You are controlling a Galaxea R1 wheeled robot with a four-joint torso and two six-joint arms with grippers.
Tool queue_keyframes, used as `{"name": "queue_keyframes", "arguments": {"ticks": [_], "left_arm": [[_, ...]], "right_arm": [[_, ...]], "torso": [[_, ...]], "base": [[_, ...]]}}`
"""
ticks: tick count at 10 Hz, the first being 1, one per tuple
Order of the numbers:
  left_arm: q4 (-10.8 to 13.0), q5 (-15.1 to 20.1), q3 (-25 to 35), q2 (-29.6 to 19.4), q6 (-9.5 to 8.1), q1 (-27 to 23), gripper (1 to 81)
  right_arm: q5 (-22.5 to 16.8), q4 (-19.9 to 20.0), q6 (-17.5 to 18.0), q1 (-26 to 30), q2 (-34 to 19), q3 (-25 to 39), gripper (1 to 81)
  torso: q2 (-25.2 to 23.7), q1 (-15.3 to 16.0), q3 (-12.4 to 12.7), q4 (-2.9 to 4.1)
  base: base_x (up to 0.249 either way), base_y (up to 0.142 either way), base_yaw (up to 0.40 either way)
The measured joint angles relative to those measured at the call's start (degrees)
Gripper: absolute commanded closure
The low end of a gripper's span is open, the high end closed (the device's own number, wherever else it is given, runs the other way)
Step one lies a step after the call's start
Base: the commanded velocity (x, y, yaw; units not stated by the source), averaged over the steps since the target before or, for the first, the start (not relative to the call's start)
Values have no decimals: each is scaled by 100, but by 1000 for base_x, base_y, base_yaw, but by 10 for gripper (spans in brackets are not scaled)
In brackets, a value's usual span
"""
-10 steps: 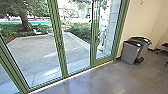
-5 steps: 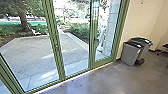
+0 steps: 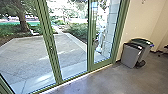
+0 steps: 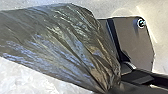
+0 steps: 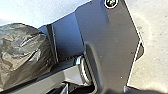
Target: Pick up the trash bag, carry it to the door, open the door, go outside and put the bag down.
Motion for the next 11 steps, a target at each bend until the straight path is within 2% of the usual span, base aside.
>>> {"name": "queue_keyframes", "arguments": {"ticks": [11], "left_arm": [[0,0,0,0,5,16,811]], "right_arm": [[0,-6,0,0,15,-9,10]], "torso": [[0,0,0,0]], "base": [[192,-120,0]]}}
